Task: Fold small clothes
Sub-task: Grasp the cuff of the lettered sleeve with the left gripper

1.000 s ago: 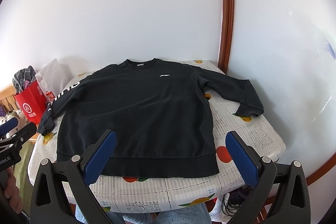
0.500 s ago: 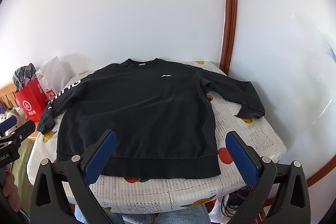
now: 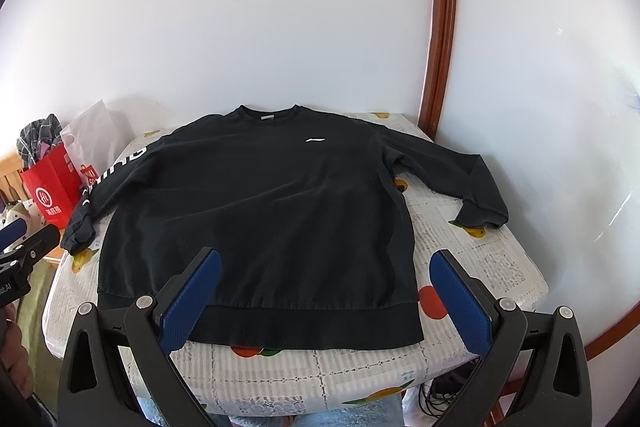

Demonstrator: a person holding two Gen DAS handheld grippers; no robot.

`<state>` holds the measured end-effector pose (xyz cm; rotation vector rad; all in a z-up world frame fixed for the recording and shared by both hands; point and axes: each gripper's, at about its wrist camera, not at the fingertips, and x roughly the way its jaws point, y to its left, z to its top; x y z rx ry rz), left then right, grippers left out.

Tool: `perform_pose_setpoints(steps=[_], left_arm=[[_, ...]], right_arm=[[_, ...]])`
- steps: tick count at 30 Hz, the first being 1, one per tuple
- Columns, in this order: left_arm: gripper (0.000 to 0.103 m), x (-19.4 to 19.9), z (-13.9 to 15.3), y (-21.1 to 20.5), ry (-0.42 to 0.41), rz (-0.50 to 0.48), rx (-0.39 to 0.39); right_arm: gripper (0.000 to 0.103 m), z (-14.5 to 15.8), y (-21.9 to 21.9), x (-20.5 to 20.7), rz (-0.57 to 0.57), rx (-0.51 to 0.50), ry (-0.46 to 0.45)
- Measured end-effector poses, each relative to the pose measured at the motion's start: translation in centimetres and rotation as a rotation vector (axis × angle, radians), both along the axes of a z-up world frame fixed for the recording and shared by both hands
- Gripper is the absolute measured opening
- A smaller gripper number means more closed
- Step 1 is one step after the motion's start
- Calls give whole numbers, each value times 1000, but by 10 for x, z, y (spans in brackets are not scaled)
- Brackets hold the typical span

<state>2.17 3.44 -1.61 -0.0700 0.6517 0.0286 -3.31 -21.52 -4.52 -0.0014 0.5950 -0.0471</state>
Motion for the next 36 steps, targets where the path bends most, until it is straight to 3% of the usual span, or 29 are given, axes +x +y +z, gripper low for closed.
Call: perform_pose_setpoints(steps=[10, 18, 21, 26, 31, 36], left_arm=[[103, 51, -38, 26, 128, 45, -13], [100, 91, -76, 90, 207, 194, 37], [93, 106, -92, 121, 236, 266, 45], [88, 124, -113, 154, 268, 308, 5], [72, 137, -134, 167, 298, 321, 30], [65, 147, -146, 164, 302, 317, 104]], right_arm=[[103, -27, -3, 45, -18, 24, 90], [103, -43, 4, 92, -26, 21, 140], [103, -49, 11, 109, -41, 20, 167], [103, -49, 32, 125, -17, 8, 161], [103, -57, 53, 139, 10, -11, 182], [103, -69, 66, 150, 30, -41, 214]])
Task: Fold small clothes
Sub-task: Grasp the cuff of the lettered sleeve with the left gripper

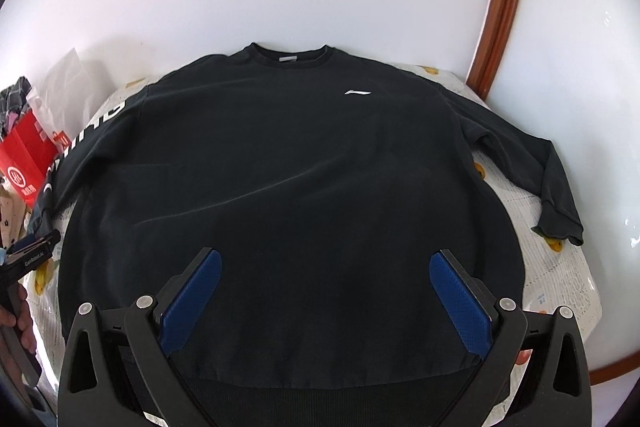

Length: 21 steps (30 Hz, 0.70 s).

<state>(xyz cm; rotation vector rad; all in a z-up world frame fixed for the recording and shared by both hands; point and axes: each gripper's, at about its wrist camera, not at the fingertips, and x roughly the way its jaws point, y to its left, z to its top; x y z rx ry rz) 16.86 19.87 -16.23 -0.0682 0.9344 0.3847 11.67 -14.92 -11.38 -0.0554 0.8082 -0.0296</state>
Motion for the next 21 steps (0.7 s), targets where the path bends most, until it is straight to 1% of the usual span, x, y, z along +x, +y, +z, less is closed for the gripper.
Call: perform_pose_setpoints(steps=[2, 4, 5, 6, 7, 9, 13, 18, 21], left_arm=[[56, 2, -1, 1, -2, 9, -2], [26, 2, 1, 3, -3, 37, 15], [22, 3, 2, 5, 3, 53, 20], [17, 3, 3, 8, 5, 62, 12], [15, 3, 5, 11, 3, 68, -5], [13, 0, 12, 15, -9, 72, -29], [11, -1, 34, 6, -33, 58, -8], [11, 5, 70, -25, -100, -8, -4], [12, 14, 90, -50, -145, -63, -29]], right_arm=[[103, -4, 3, 4, 4, -10, 13], [103, -8, 5, 6, 4, -20, 22], [103, -9, 5, 6, 2, -31, 22], [103, -10, 5, 6, 2, -42, 21], [103, -11, 6, 6, 5, -52, 21], [103, -12, 5, 5, 15, -60, 20], [103, -10, -4, 0, 17, -46, 6], [103, -8, -27, -3, -1, -36, -13], [103, -4, -46, -6, -2, -11, -25]])
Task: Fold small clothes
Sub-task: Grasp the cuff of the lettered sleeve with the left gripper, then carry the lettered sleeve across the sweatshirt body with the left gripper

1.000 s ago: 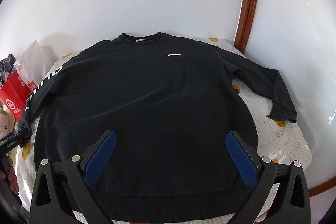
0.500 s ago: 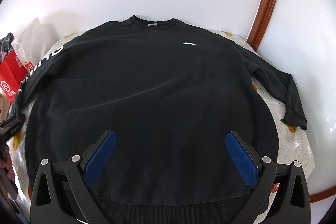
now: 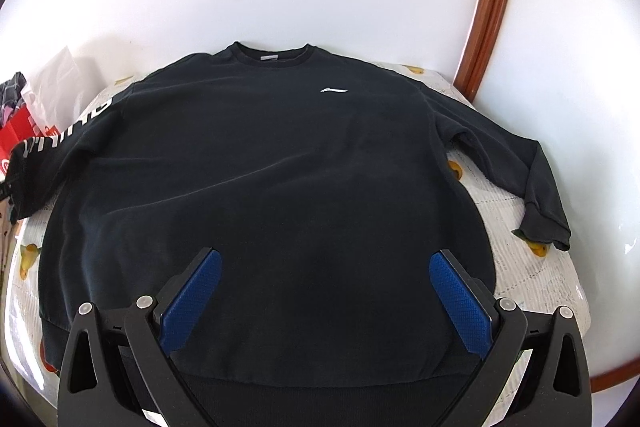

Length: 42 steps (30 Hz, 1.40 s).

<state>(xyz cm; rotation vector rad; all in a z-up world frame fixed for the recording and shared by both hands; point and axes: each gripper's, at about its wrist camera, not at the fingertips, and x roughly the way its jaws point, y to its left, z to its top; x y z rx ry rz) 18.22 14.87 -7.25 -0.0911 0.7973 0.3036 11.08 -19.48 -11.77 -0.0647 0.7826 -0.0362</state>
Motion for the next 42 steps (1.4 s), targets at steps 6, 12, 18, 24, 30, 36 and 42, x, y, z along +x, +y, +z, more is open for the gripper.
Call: perform_pose_setpoints(steps=[6, 12, 18, 24, 30, 36, 42], left_arm=[[11, 37, 22, -71, -38, -150, -2], [12, 63, 30, -163, -70, -331, 23], [12, 84, 15, -236, -45, -434, 15], [12, 101, -6, -279, -7, -473, 14], [31, 91, -11, -266, 23, -503, -56], [54, 75, -7, -205, -21, -409, -32], [55, 65, -24, -125, 12, -272, -43]], right_arm=[[102, 6, -44, -10, -24, 42, -39], [102, 1, -100, -19, -49, 232, -4], [102, -5, -136, -31, -142, 192, -5], [102, -12, -163, -44, -184, 191, -6], [102, -25, -161, -37, -186, 192, 33], [102, -31, -120, -18, -106, 178, 71], [96, -26, -60, 9, 22, 149, 74]])
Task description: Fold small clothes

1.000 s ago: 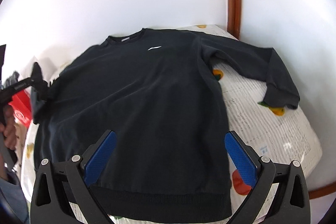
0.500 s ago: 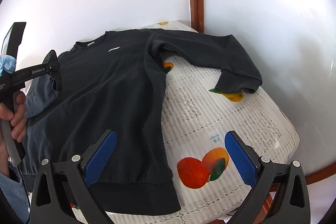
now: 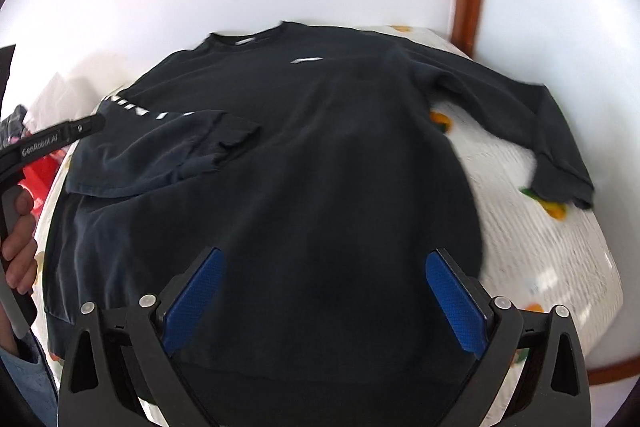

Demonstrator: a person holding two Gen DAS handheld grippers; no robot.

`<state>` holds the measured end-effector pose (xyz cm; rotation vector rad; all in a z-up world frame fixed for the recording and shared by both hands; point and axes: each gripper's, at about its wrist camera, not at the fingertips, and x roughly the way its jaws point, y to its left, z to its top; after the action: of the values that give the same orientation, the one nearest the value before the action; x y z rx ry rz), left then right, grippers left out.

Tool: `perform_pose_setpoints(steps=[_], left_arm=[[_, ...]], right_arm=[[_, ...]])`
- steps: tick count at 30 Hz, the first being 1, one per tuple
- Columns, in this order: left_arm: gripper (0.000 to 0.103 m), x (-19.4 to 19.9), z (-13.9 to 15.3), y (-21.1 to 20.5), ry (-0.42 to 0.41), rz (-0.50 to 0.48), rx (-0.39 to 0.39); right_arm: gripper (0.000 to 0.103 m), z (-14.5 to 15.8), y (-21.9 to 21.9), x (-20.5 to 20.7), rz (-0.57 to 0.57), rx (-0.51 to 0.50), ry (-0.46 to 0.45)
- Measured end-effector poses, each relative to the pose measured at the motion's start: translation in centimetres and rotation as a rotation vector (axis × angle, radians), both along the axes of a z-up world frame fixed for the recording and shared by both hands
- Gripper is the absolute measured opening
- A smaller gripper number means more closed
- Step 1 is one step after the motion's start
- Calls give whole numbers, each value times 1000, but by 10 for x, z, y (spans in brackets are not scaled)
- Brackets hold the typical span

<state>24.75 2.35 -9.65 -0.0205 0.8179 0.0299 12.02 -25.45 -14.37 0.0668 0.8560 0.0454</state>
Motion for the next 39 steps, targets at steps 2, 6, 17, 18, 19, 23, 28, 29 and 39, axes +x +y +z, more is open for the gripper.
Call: perform_pose_setpoints(steps=[2, 6, 17, 18, 19, 23, 28, 29, 39], left_arm=[[55, -5, -10, 27, 21, 52, 19], [55, -15, -29, 78, 67, 148, 22], [55, -14, -72, 155, 126, 249, 0], [55, -10, -73, 156, 125, 246, 2], [55, -7, -73, 156, 124, 242, 5], [55, 10, -75, 153, 128, 208, -10], [30, 30, -80, 145, 114, 191, -25], [24, 33, -80, 144, 105, 197, -34], [8, 34, -80, 152, 112, 240, -75]], right_arm=[[89, 3, 20, 11, 40, -23, -17], [60, 1, 50, 44, 114, -35, -7], [60, -18, 73, 132, 108, 22, 102], [60, -22, 73, 138, 108, 29, 120], [60, -27, 73, 145, 106, 38, 139], [60, -38, 74, 162, 104, 71, 146], [41, -38, 87, 177, 124, 39, 108], [34, -36, 89, 181, 136, 30, 99], [15, 27, 49, 193, 78, 58, -125]])
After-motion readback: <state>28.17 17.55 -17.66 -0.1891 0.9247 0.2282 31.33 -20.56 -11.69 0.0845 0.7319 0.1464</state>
